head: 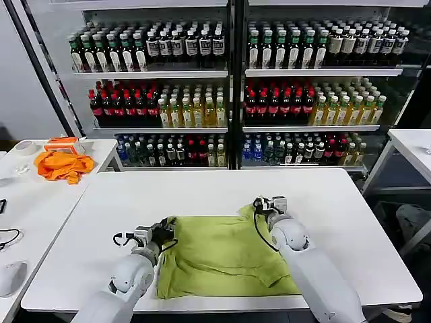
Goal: Fold and organize the clothes.
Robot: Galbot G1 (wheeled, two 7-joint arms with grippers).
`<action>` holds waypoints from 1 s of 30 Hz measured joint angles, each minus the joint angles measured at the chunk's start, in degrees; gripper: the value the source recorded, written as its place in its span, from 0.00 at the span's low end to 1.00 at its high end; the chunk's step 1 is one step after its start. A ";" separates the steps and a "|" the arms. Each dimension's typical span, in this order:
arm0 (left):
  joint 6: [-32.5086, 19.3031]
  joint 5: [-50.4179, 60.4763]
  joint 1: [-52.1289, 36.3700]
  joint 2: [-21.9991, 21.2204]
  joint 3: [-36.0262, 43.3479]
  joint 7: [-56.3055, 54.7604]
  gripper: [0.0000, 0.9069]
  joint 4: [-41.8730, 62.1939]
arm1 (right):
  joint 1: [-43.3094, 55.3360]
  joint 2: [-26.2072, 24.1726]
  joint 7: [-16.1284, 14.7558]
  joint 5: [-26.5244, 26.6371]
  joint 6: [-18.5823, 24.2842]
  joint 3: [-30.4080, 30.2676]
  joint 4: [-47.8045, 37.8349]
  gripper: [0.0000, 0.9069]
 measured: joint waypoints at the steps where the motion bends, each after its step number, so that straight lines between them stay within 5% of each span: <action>1: -0.34 -0.09 0.18 0.18 -0.11 -0.01 0.02 -0.23 | -0.11 -0.13 0.00 0.11 0.30 0.06 0.21 0.00; 15: -5.44 -5.29 3.38 3.42 -2.68 1.27 0.02 -6.23 | -2.77 -3.00 0.48 1.21 1.70 3.09 7.47 0.00; 30: -6.29 -7.20 10.12 5.24 -5.92 2.54 0.02 -15.13 | -13.80 -8.90 1.41 2.62 0.12 9.99 24.46 0.00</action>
